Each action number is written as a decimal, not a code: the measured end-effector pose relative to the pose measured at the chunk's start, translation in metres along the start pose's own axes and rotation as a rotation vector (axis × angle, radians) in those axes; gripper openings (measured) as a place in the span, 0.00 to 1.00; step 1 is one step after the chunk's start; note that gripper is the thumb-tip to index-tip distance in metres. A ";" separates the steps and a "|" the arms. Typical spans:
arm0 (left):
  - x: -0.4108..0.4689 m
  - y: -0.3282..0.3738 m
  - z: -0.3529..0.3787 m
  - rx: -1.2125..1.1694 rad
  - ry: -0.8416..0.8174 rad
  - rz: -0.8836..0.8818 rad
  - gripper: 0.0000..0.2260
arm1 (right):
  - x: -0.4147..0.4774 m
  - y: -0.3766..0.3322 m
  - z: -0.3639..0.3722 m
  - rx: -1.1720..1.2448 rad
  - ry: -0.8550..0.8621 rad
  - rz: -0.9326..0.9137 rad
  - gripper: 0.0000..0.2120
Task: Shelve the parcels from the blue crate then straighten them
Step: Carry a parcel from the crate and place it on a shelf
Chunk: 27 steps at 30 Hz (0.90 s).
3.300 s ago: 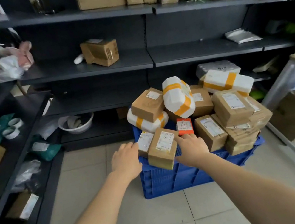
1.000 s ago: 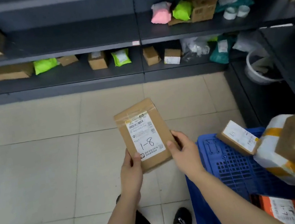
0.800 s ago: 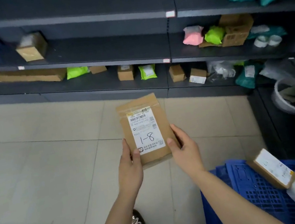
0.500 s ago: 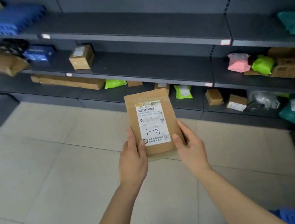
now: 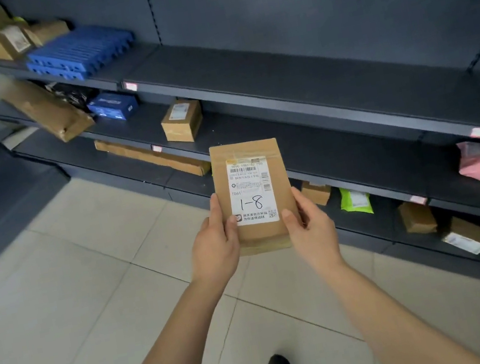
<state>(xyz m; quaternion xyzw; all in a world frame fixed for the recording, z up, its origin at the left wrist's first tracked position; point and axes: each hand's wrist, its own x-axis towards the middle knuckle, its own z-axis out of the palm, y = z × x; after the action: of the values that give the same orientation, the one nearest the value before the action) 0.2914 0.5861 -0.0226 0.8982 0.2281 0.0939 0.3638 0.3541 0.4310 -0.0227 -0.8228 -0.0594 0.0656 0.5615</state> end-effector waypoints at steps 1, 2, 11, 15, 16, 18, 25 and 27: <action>0.020 -0.002 0.000 -0.007 -0.001 -0.003 0.26 | 0.019 -0.001 0.008 -0.004 -0.003 -0.001 0.24; 0.039 -0.005 0.001 -0.010 -0.005 -0.009 0.26 | 0.037 -0.001 0.016 -0.007 -0.007 -0.002 0.24; 0.206 -0.056 0.017 -0.027 -0.126 -0.072 0.26 | 0.186 0.016 0.101 -0.024 -0.051 0.087 0.24; 0.282 -0.086 0.026 -0.055 -0.195 -0.110 0.26 | 0.252 0.032 0.148 -0.071 -0.044 0.130 0.25; 0.302 -0.094 0.030 -0.059 -0.214 -0.102 0.26 | 0.268 0.036 0.160 -0.077 -0.036 0.141 0.25; 0.342 -0.112 0.038 -0.070 -0.259 -0.096 0.27 | 0.300 0.044 0.183 -0.066 -0.010 0.155 0.24; 0.464 -0.160 0.071 -0.208 -0.429 -0.123 0.41 | 0.409 0.078 0.249 -0.087 0.030 0.156 0.25; 0.495 -0.173 0.086 -0.207 -0.453 -0.104 0.48 | 0.439 0.094 0.263 -0.099 0.034 0.137 0.26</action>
<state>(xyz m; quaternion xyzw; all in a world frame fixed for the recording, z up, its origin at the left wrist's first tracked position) 0.6957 0.8790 -0.2038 0.8413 0.1758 -0.1055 0.5001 0.7426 0.7136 -0.2231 -0.8527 0.0033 0.0867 0.5151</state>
